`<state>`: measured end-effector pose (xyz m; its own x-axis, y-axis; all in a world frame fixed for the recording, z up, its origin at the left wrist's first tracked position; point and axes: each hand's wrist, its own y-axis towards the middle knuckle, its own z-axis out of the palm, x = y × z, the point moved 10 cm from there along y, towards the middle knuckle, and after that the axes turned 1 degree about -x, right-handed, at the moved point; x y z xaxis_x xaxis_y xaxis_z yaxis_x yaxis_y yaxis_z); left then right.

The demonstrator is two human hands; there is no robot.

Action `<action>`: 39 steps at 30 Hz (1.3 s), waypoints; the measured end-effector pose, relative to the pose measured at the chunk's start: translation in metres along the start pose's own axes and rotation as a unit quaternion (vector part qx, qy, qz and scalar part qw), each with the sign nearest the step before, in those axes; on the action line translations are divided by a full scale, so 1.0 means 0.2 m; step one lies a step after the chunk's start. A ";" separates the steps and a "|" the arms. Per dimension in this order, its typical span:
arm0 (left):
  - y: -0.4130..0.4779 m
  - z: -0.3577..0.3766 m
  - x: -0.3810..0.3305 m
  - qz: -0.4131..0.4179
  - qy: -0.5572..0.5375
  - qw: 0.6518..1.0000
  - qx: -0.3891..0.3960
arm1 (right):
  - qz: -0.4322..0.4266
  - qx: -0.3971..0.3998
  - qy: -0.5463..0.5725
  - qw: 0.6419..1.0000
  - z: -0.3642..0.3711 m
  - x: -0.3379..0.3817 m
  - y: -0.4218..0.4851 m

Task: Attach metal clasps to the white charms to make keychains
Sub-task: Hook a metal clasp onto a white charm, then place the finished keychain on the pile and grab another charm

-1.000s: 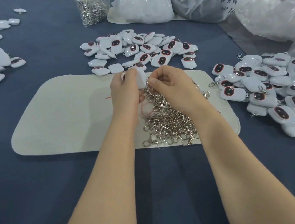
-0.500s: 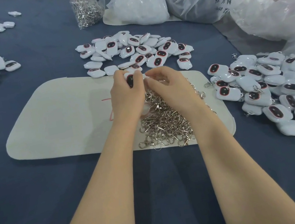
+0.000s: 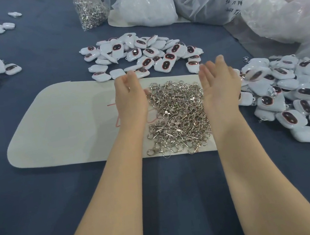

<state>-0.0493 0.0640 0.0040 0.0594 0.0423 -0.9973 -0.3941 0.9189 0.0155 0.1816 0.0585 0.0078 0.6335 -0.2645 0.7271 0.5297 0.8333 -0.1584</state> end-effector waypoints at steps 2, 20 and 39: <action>0.01 -0.02 0.02 -0.018 -0.016 1.000 -0.017 | -0.020 0.000 -0.118 0.993 0.02 -0.02 -0.02; 0.03 -0.15 0.16 -0.142 -0.165 0.969 -0.118 | -0.081 0.243 -0.809 0.530 0.58 -0.68 -0.03; 0.02 -0.12 0.15 -0.141 -0.153 0.973 -0.098 | -0.161 0.257 -0.763 0.570 0.64 -0.64 -0.05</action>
<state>-0.0707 0.0591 -0.0277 0.4493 -0.0572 -0.8916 -0.4886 0.8198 -0.2988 0.0226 0.1463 0.0028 -0.8873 -0.0400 0.4595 -0.0036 0.9968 0.0798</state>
